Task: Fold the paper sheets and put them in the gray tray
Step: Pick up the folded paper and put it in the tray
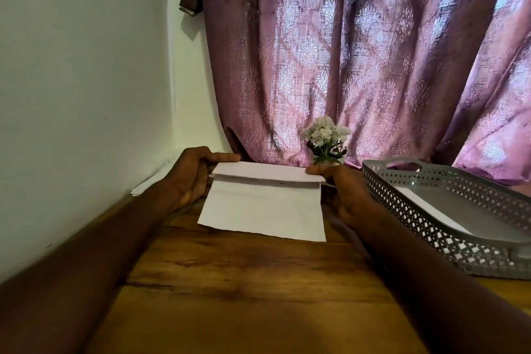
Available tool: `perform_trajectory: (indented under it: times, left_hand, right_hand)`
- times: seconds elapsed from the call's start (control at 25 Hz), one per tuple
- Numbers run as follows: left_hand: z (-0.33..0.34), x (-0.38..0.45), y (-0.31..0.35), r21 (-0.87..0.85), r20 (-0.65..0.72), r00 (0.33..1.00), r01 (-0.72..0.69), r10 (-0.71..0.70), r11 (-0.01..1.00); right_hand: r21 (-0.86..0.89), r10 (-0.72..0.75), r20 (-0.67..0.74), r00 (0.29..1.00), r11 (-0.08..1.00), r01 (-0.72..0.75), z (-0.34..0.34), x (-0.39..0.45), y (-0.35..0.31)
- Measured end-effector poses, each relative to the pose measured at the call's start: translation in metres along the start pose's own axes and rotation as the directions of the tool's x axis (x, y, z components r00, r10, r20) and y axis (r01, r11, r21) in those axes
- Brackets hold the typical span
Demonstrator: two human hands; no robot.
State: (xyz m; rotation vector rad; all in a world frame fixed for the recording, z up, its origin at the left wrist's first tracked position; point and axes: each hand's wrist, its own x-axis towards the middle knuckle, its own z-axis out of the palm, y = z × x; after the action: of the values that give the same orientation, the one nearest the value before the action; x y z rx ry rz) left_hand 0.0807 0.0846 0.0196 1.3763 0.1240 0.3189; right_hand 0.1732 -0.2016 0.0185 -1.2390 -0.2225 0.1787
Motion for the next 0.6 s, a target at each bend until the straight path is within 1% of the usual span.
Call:
perform_trajectory:
  times: [0.04, 0.12, 0.16, 0.24, 0.32, 0.36, 0.48, 0.56, 0.6]
  left_hand:
    - [0.001, -0.001, 0.001, -0.020, 0.019, 1.000, -0.003, 0.003, 1.000]
    - [0.005, -0.002, 0.001, 0.021, 0.039, 0.998, -0.040, 0.039, 0.999]
    - [0.006, -0.001, -0.001, 0.041, 0.049, 0.997, -0.070, 0.068, 0.997]
    - [0.008, 0.002, -0.004, 0.009, 0.066, 0.993, -0.099, 0.098, 0.995]
    - [0.011, 0.001, -0.005, -0.019, 0.049, 0.996, -0.080, 0.081, 0.997]
    - [0.011, 0.000, -0.006, -0.002, 0.047, 0.997, -0.054, 0.054, 0.999]
    - [0.011, -0.002, -0.011, 0.051, 0.080, 0.997, 0.012, -0.016, 0.999]
    - [0.012, -0.003, -0.011, 0.059, 0.050, 0.999, -0.021, 0.018, 0.998]
    - [0.012, -0.003, -0.010, 0.096, 0.019, 0.998, -0.060, 0.059, 0.994]
  right_hand:
    - [0.011, 0.025, 0.025, 0.999, 1.000, -0.026, -0.001, -0.001, -0.001]
    - [0.020, 0.051, 0.086, 0.995, 0.998, -0.053, -0.001, -0.003, -0.003]
    - [0.007, 0.036, 0.119, 0.992, 0.999, -0.038, 0.000, -0.004, -0.003]
    - [-0.020, -0.040, 0.178, 0.983, 0.999, 0.044, 0.003, -0.004, 0.000]
    - [-0.042, -0.116, 0.155, 0.981, 0.991, 0.124, 0.004, -0.003, 0.004]
    - [-0.046, -0.145, 0.129, 0.981, 0.987, 0.152, 0.005, -0.003, 0.004]
    - [-0.001, -0.164, 0.074, 0.984, 0.986, 0.165, 0.003, -0.001, 0.002]
    - [0.046, -0.145, 0.091, 0.985, 0.989, 0.141, 0.003, -0.002, 0.002]
    - [0.053, -0.131, 0.108, 0.985, 0.991, 0.126, 0.004, -0.003, 0.003]
